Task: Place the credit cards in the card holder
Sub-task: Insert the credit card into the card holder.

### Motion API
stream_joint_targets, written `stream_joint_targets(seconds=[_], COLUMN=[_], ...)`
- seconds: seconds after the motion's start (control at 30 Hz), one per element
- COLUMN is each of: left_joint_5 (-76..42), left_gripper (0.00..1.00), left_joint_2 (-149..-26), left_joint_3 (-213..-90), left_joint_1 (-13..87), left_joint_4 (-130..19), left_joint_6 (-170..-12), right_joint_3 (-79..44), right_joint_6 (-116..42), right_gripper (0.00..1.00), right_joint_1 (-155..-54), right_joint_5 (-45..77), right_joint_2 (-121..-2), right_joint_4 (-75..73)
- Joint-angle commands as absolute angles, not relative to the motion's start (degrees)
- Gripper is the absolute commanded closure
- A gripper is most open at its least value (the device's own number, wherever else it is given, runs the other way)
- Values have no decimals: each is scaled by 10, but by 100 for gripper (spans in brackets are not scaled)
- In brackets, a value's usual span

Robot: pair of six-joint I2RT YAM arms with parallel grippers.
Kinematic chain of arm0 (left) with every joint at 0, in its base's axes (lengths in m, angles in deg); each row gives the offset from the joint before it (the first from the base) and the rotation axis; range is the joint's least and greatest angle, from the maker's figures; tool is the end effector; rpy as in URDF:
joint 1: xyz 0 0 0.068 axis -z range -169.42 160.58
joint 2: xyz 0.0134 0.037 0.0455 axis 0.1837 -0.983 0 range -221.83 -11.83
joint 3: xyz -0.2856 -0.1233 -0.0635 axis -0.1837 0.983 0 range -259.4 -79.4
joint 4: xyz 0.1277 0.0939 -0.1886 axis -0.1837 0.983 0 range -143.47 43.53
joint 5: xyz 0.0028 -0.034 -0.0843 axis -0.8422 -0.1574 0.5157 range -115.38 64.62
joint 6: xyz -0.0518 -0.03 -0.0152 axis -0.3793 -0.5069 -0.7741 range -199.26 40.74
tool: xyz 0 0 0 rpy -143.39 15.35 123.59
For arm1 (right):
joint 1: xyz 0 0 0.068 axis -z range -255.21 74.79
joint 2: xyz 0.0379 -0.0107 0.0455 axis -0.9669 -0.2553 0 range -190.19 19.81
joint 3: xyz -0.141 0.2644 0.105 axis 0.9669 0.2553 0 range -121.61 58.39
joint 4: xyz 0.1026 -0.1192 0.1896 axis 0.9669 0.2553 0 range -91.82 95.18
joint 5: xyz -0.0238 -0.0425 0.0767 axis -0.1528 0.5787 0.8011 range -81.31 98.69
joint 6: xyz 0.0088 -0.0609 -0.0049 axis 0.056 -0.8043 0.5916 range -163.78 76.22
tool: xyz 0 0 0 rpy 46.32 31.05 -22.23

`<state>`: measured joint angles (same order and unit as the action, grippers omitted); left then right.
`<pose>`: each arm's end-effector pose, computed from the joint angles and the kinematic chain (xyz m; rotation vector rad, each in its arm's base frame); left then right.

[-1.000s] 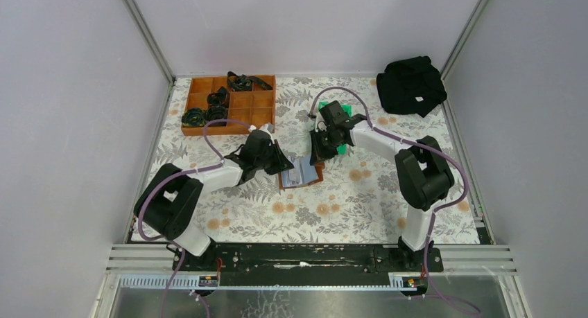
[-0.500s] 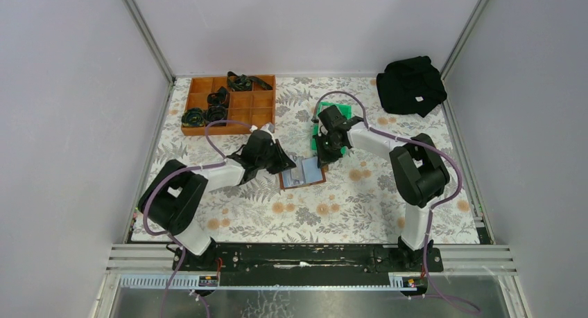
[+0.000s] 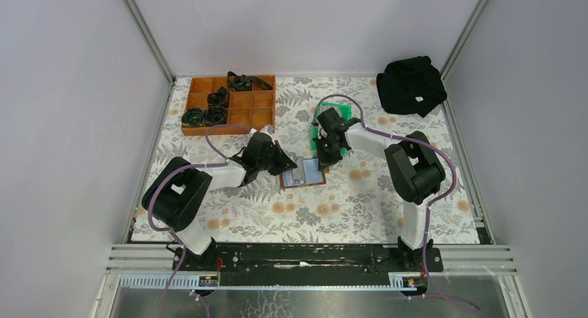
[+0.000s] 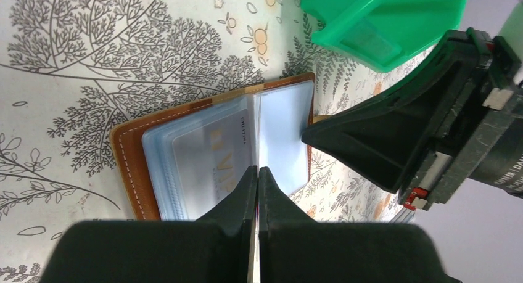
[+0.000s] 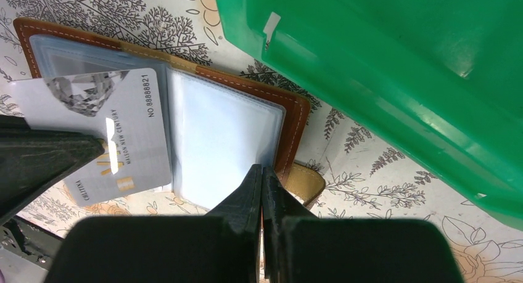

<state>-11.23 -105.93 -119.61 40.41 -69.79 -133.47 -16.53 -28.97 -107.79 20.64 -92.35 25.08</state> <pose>0.2720 -0.1690 0.2005 -0.3670 2.3985 -1.0214 0.3382 0.2275 0.2023 -0.4926 2.7214 0.5202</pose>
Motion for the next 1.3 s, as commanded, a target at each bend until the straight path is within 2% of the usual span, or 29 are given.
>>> stream_joint_targets(seconds=[0.0, 0.43, 1.27], left_joint_5=[-111, -111, -87], left_gripper=[100, 100, 100], left_joint_2=[-1074, -1077, -1068], left_joint_3=[-1180, -1131, -1111], left_joint_1=[399, 399, 390], left_joint_4=[-757, -837, -883], left_joint_6=[-1360, -1420, -1434], right_joint_3=[-161, -160, -155], right_joint_6=[-286, -287, -286], right_gripper=[100, 100, 100], right_joint_1=[-1083, -1082, -1082], right_joint_5=[205, 209, 215], right_joint_2=[-933, -939, -946], right_joint_4=[253, 252, 249])
